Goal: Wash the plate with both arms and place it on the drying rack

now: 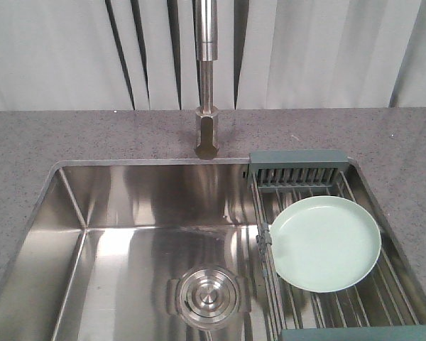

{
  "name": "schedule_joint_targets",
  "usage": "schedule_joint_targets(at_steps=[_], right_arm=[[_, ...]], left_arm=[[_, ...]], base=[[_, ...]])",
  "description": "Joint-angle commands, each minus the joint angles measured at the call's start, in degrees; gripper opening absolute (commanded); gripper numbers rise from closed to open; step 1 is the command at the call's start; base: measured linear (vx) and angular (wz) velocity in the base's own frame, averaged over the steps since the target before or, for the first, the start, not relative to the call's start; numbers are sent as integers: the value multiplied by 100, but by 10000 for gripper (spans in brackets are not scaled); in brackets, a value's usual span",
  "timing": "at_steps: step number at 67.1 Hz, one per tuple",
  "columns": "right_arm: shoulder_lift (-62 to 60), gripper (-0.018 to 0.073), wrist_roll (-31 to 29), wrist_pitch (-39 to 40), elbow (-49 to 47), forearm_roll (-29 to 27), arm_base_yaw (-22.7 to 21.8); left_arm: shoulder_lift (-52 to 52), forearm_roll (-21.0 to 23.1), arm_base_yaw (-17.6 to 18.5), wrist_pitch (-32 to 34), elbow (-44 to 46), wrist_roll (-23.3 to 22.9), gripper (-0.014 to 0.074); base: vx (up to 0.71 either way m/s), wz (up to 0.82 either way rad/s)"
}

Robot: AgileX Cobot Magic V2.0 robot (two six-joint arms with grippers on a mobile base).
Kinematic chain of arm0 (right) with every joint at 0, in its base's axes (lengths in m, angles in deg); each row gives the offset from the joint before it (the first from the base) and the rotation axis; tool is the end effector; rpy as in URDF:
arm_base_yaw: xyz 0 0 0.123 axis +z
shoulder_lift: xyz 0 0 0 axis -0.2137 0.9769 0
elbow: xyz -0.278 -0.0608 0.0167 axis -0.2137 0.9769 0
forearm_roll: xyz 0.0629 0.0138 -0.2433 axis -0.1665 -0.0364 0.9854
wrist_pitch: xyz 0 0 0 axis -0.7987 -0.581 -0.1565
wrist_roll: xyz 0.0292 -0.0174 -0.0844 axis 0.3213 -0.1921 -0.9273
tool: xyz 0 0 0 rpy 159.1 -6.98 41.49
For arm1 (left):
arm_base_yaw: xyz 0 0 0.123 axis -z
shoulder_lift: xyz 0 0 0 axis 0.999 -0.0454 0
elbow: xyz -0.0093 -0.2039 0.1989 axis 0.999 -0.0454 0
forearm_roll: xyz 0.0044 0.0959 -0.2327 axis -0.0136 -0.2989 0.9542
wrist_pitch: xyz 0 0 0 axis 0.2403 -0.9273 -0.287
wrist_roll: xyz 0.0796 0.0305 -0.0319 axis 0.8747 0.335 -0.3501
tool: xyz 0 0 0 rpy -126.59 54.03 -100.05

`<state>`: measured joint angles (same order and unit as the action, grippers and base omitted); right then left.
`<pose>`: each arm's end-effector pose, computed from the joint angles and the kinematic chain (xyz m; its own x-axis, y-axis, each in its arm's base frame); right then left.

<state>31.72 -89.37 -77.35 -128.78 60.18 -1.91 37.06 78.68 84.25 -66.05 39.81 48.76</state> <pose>0.0625 0.0207 0.3175 -0.6754 -0.1601 -0.7199 -0.2734 0.9609 0.0428 0.0566 0.0027 0.2021 0.0342 -0.0745 -0.9966 -0.0483 0.9959 -0.0761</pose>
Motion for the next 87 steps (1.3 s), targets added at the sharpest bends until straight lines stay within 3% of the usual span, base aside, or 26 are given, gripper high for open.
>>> schedule_joint_targets(at_steps=[1, 87], right_arm=[[29, 316, 1, 317, -138, -4, 18], [29, 316, 1, 317, -138, -4, 18]], left_arm=[[96, -15, -7, 373, 117, -70, -6], [96, -2, -7, 607, 123, -229, -6]], base=[[0, 0], [0, 0]])
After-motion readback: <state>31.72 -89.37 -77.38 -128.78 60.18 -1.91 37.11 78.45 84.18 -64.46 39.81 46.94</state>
